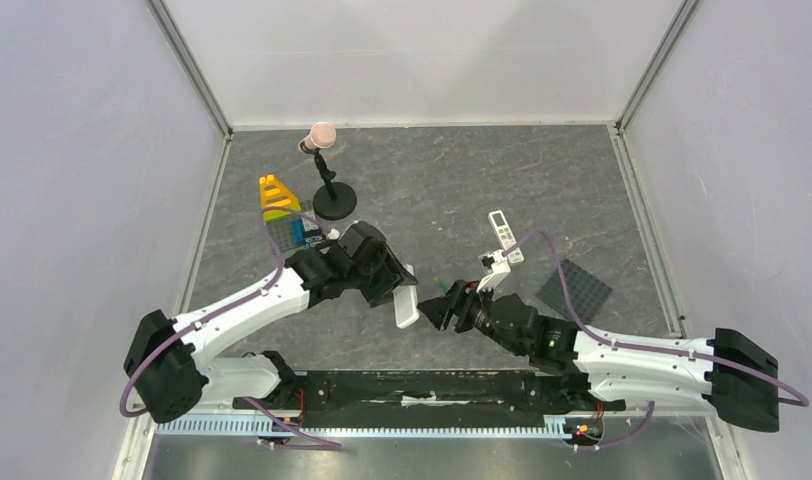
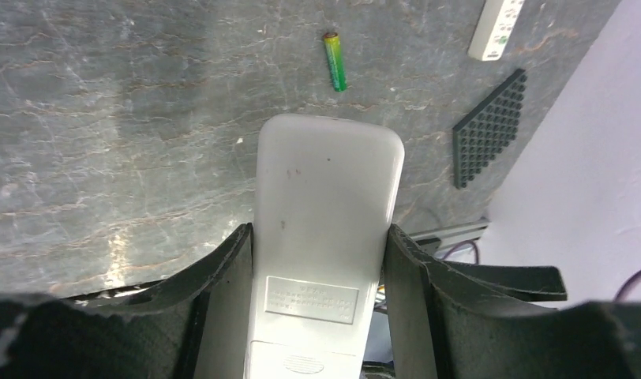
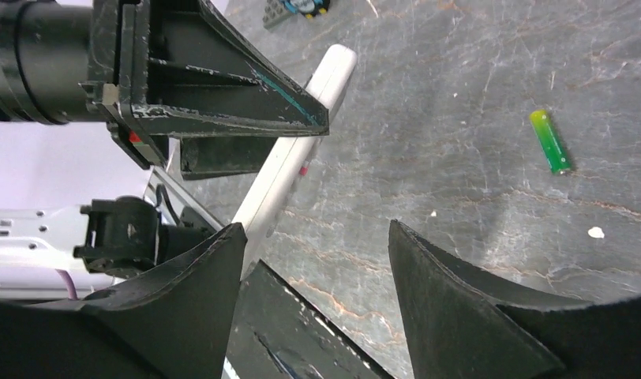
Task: Load the batteries into the remote control
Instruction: Pick up the remote control from the center of the board.
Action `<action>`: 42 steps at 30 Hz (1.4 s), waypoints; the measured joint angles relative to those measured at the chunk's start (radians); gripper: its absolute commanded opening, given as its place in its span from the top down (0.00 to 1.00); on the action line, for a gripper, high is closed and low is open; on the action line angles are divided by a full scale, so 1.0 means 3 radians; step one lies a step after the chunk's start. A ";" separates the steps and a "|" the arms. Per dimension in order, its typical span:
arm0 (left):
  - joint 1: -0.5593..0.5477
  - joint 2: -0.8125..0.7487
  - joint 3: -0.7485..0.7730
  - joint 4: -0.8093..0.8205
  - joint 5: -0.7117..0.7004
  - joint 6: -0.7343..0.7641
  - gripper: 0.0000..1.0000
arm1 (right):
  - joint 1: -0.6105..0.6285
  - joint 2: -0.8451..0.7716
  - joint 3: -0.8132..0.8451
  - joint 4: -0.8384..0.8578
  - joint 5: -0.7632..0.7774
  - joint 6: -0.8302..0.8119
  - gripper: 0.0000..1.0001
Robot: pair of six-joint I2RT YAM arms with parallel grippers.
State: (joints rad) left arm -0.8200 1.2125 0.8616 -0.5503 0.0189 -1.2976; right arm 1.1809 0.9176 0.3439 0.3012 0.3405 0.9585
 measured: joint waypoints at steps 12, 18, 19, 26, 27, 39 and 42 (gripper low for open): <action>-0.0039 -0.0080 -0.0010 0.0186 -0.0028 -0.0615 0.98 | 0.0324 -0.0001 0.0163 -0.0065 0.0617 -0.0005 0.28; -0.0046 -0.0081 -0.0076 0.0324 -0.0036 -0.0843 0.98 | 0.0334 0.0164 0.0189 -0.0098 0.0678 0.0010 0.39; -0.0047 -0.0088 -0.0099 0.0348 -0.0034 -0.0858 0.98 | 0.0334 0.0177 0.0189 -0.0078 0.0697 0.0009 0.43; -0.0074 -0.0229 -0.0261 0.0496 -0.0032 -0.1021 0.98 | 0.0354 0.0319 0.0195 0.0198 0.0791 -0.0041 0.76; -0.0076 -0.0249 -0.0275 0.0505 -0.0031 -0.1035 0.98 | 0.0354 0.0350 0.0203 0.0240 0.0791 -0.0042 0.82; -0.0072 -0.0553 -0.0594 0.0997 0.0095 -0.0960 0.28 | 0.0331 0.0158 0.0216 0.0206 0.0642 -0.0107 0.99; -0.0088 -0.0655 -0.0683 0.1275 0.0308 -0.0773 0.26 | 0.0329 -0.0097 0.0216 0.0160 0.0511 -0.0114 0.99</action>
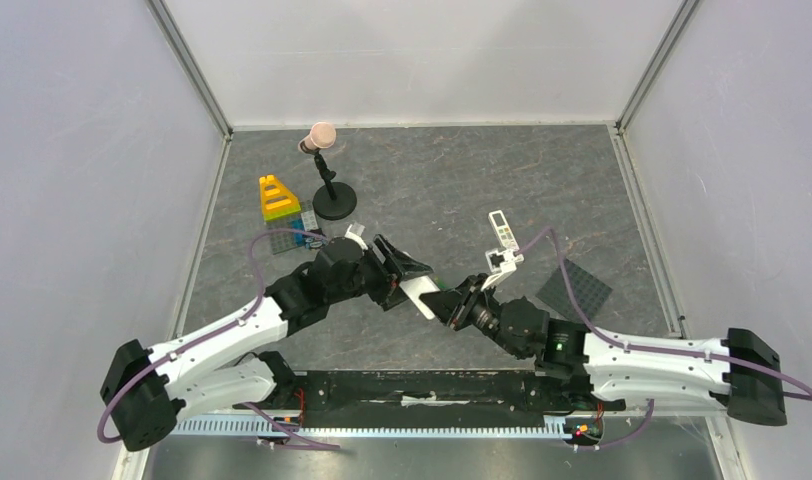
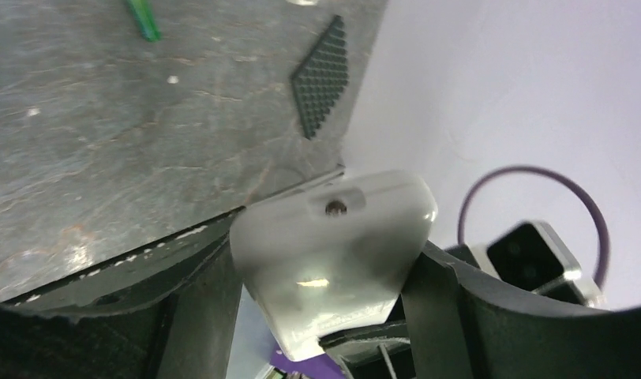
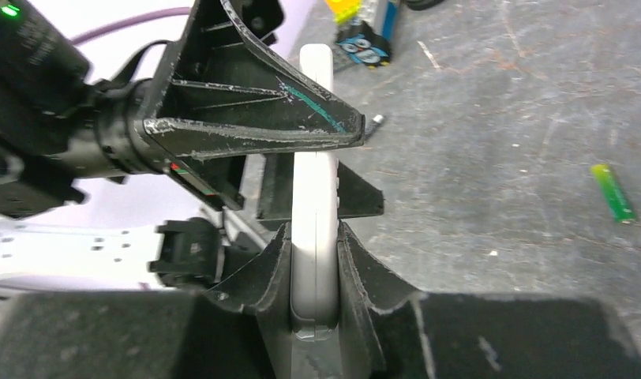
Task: Load the batteries into the remote control
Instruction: Pick up the remote control from the center of the board.
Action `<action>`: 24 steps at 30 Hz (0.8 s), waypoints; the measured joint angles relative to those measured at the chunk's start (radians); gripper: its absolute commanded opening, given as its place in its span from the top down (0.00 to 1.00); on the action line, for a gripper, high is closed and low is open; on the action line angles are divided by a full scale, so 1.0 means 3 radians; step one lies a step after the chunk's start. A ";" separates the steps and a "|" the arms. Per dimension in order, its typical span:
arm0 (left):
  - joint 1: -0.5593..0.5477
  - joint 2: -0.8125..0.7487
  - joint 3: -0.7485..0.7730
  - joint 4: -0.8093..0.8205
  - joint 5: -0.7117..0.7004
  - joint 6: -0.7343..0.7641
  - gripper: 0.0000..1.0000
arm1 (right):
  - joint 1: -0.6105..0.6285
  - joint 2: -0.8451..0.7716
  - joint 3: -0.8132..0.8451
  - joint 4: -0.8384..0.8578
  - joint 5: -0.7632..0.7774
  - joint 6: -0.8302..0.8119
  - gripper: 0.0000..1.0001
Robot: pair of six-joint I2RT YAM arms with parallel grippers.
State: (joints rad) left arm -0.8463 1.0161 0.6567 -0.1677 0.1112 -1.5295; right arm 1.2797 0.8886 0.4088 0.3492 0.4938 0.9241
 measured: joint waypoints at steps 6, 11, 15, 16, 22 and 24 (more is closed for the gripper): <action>-0.0001 -0.0450 -0.0306 0.0642 0.0159 0.0492 0.23 | -0.0011 -0.0402 -0.0001 -0.0086 -0.0239 0.0347 1.00; -0.0001 -0.0959 -0.0720 0.1249 0.0149 0.0821 0.24 | -0.0038 -0.0474 -0.0009 -0.0090 -0.0298 0.0819 1.00; -0.0001 -0.1078 -0.0955 0.1634 0.0141 0.0971 0.36 | -0.0043 -0.0432 -0.0118 0.0094 -0.0323 0.1153 0.99; -0.0001 -0.1082 -0.1002 0.1700 0.0134 0.1001 0.39 | -0.0047 -0.0408 -0.0148 0.0160 -0.0334 0.1214 0.99; -0.0001 -0.1076 -0.1080 0.1876 0.0102 0.1102 0.65 | -0.0051 -0.0318 -0.0202 0.0416 -0.0356 0.1469 0.99; -0.0001 -0.1077 -0.1078 0.1946 0.0099 0.1122 0.78 | -0.0056 -0.0319 -0.0228 0.0520 -0.0348 0.1532 0.98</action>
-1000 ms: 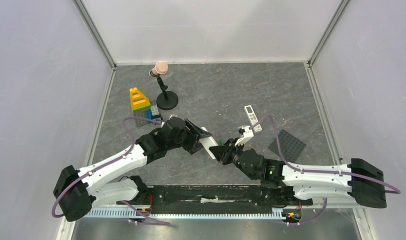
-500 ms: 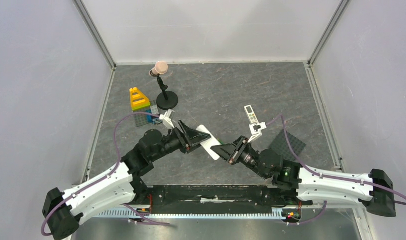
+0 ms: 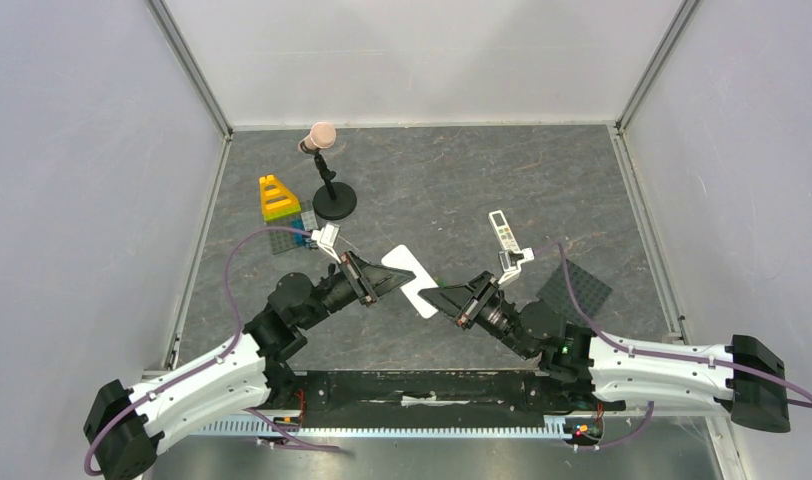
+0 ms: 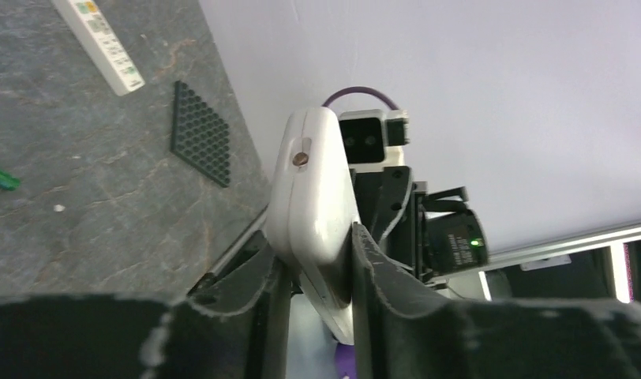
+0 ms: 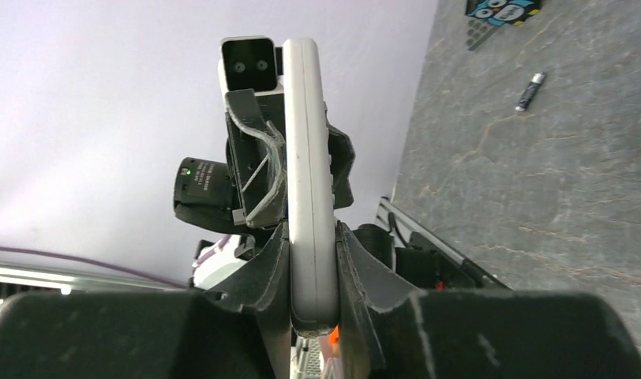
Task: Load the batteries into the remote control
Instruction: Pick up the remote control from the center of the board, then remove the battery cover from the remote control.
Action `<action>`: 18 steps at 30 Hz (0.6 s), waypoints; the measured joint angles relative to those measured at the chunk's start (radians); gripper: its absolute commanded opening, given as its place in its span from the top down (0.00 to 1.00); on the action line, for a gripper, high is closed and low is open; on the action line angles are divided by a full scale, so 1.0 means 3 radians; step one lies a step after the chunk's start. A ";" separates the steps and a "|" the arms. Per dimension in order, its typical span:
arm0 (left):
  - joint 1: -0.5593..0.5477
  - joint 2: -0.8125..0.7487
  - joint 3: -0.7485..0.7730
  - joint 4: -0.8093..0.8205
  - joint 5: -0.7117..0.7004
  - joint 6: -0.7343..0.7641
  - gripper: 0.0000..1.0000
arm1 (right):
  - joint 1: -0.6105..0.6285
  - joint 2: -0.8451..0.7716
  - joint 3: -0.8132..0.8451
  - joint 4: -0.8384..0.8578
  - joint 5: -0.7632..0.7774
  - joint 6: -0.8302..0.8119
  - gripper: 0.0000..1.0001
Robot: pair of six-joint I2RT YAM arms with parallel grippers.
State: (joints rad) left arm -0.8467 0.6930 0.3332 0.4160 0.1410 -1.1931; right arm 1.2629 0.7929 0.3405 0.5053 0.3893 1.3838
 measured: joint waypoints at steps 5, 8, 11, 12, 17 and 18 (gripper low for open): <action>-0.0006 -0.0008 0.0003 0.0212 0.0000 -0.0238 0.98 | -0.0014 0.0003 -0.0045 0.0220 -0.0045 0.0005 0.98; -0.0008 0.0004 0.0003 0.0235 0.0001 -0.0285 0.98 | -0.0018 0.0003 -0.0081 0.0294 -0.0069 -0.0010 0.98; -0.0010 0.0033 0.0003 0.0224 -0.0001 -0.0286 0.98 | -0.0034 0.0000 -0.0142 0.0360 -0.0089 0.0011 0.97; -0.0014 0.0038 0.0001 0.0215 -0.0006 -0.0294 0.98 | -0.0034 -0.0001 -0.0170 0.0395 -0.0095 0.0013 0.97; -0.0061 -0.0022 -0.0114 0.0219 -0.0090 -0.0464 0.98 | -0.0034 -0.0005 -0.0291 0.0520 -0.0177 0.0000 0.95; -0.0075 -0.0048 -0.0155 0.0221 -0.0108 -0.0501 0.98 | -0.0034 -0.0005 -0.0319 0.0539 -0.0196 0.0000 0.95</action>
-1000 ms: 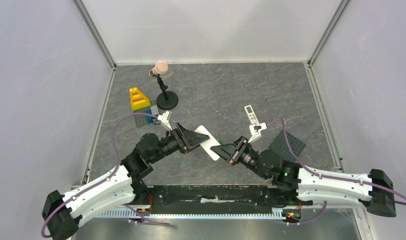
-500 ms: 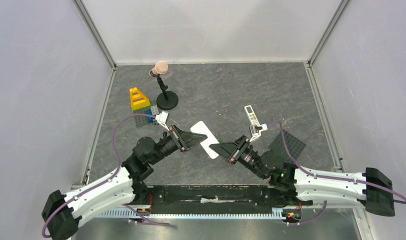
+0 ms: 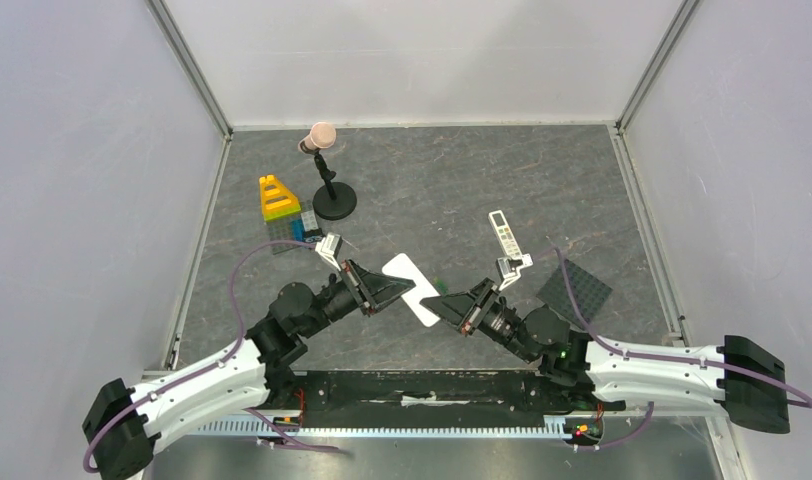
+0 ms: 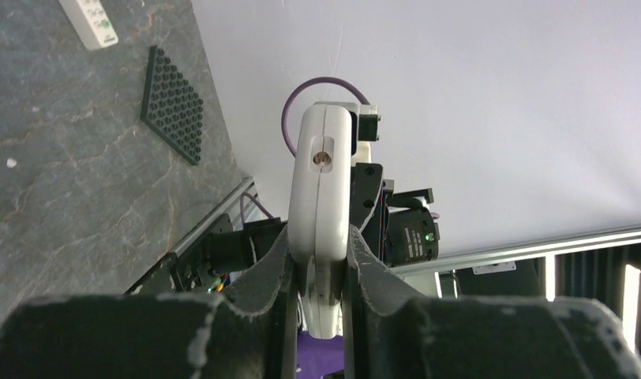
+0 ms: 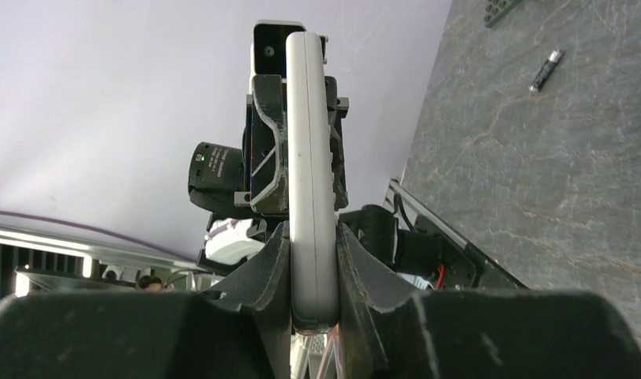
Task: Load the batteries into the remote control
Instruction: Remove the battery cover from the remote control.
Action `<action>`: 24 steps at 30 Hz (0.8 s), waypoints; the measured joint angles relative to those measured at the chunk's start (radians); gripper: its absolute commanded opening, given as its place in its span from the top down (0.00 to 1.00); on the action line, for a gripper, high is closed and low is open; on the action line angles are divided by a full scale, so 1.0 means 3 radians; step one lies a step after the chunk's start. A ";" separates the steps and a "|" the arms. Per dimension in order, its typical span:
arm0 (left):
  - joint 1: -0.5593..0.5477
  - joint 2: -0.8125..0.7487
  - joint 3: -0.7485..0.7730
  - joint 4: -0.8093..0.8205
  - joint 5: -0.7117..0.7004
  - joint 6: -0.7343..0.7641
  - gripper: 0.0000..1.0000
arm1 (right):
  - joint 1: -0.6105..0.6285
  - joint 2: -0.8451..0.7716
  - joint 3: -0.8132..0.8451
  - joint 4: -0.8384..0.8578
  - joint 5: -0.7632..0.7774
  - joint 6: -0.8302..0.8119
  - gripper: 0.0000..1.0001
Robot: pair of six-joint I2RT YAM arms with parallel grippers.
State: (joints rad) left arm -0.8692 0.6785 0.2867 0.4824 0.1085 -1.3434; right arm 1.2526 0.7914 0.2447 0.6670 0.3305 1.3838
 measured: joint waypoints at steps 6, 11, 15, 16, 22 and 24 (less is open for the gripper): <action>-0.0088 -0.0239 -0.0203 -0.0069 -0.0042 -0.0085 0.98 | 0.0000 0.0013 -0.0155 0.0130 -0.0187 -0.0001 0.95; -0.0130 -0.0420 -0.0271 -0.0158 -0.0080 -0.0094 0.98 | 0.0005 0.0014 -0.0175 0.0154 -0.0296 -0.0017 0.94; -0.0135 -0.0577 -0.0327 -0.0254 -0.0191 -0.0144 0.98 | 0.0006 0.0014 -0.0192 0.0156 -0.0326 -0.0034 0.91; -0.0135 -0.0614 -0.0341 -0.0285 -0.0224 -0.0165 0.98 | 0.0006 0.0014 -0.0203 0.0158 -0.0327 -0.0036 0.91; -0.0134 -0.0674 -0.0380 -0.0310 -0.0384 -0.0220 0.98 | 0.0000 0.0014 -0.0234 0.0195 -0.0309 -0.0036 0.92; -0.0134 -0.0674 -0.0380 -0.0310 -0.0412 -0.0220 0.98 | -0.0001 0.0014 -0.0238 0.0198 -0.0296 -0.0033 0.92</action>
State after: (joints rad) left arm -0.9092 0.4763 0.1726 0.3893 -0.0151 -1.4094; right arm 1.2522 0.7956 0.1734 0.7265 0.2417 1.3739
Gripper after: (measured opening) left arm 0.245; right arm 0.229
